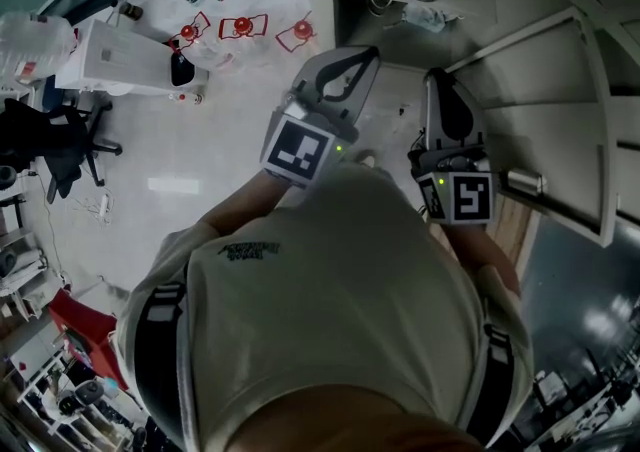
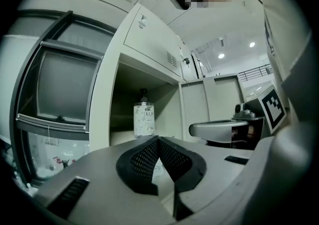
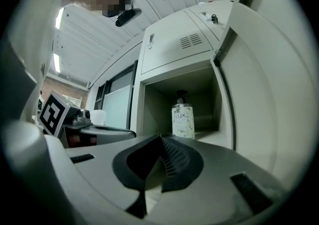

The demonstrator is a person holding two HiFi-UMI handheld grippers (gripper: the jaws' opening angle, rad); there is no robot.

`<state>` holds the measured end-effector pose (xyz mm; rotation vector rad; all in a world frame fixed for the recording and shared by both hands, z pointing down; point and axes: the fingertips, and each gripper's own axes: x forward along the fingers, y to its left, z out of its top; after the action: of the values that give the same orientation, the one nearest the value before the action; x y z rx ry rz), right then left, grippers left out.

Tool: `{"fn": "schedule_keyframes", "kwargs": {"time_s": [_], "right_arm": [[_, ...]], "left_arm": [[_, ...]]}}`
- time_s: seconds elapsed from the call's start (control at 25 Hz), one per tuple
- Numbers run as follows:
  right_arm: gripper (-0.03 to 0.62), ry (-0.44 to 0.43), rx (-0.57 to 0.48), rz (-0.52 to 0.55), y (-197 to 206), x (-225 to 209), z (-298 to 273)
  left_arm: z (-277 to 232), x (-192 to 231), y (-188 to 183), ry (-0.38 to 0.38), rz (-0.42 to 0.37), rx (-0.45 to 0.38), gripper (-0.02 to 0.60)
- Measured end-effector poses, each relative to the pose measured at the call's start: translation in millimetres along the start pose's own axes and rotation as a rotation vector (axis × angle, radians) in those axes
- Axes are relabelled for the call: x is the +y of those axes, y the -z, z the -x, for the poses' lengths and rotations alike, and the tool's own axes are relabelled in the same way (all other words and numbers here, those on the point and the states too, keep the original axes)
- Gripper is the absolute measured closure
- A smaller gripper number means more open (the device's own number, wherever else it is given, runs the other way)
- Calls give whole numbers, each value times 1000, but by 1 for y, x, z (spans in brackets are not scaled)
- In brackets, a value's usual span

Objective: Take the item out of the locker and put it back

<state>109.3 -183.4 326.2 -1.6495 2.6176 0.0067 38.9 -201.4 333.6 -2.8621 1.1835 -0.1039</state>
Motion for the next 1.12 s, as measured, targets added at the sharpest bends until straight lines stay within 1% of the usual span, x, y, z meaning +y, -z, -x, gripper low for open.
{"fn": "schedule_keyframes", "kwargs": {"time_s": [0.2, 0.36, 0.52, 0.8, 0.92, 1.12], "right_arm": [[591, -22, 19, -14, 11, 5, 1], [591, -33, 3, -23, 10, 5, -1], [592, -26, 16, 3, 10, 3, -2], [594, -44, 35, 17, 13, 7, -3], [594, -47, 45, 3, 15, 8, -4], [594, -51, 44, -16, 13, 8, -6]], "left_arm": [[0, -4, 4, 7, 3, 3, 569], [0, -6, 9, 10, 3, 8, 569], [0, -6, 9, 4, 12, 5, 569], [-2, -4, 8, -11, 15, 0, 569], [-1, 0, 5, -26, 33, -11, 569], [-3, 0, 7, -22, 28, -1, 569]]}}
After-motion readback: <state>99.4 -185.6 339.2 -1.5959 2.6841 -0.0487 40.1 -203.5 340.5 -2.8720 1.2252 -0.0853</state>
